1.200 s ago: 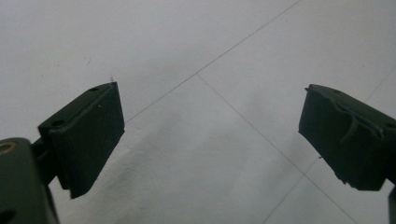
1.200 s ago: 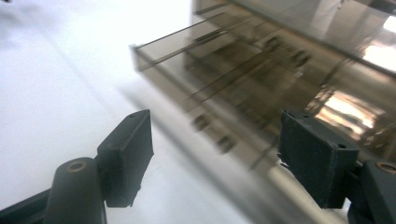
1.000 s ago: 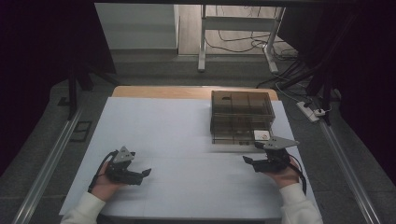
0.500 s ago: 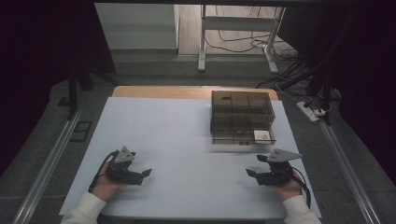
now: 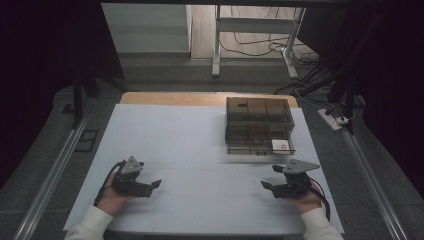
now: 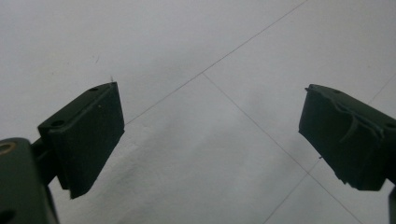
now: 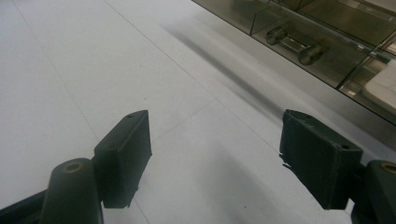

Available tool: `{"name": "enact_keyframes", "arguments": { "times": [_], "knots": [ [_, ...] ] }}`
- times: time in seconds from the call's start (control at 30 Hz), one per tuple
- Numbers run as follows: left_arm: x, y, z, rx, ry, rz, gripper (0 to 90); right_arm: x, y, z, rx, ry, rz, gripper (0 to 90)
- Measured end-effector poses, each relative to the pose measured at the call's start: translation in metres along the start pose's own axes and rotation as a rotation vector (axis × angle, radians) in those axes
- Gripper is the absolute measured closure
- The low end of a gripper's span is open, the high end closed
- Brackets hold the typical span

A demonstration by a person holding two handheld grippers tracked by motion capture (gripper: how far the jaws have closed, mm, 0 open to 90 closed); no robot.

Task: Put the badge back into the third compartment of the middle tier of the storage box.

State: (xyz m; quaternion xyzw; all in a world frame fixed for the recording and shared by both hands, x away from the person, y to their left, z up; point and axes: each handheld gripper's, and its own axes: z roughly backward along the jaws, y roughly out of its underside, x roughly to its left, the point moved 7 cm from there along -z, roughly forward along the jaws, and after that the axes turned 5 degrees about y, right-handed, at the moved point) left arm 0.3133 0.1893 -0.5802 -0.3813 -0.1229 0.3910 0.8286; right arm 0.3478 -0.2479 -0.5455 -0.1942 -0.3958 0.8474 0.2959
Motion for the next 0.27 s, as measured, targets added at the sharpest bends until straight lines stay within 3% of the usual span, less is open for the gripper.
{"name": "enact_keyframes", "arguments": {
  "times": [0.27],
  "knots": [
    [0.0002, 0.0001, 0.0000, 0.000, 0.002, 0.000, 6.8, -0.0005, 0.0002, 0.0001, 0.002, 0.002, 0.007, 24.6]
  ]
}}
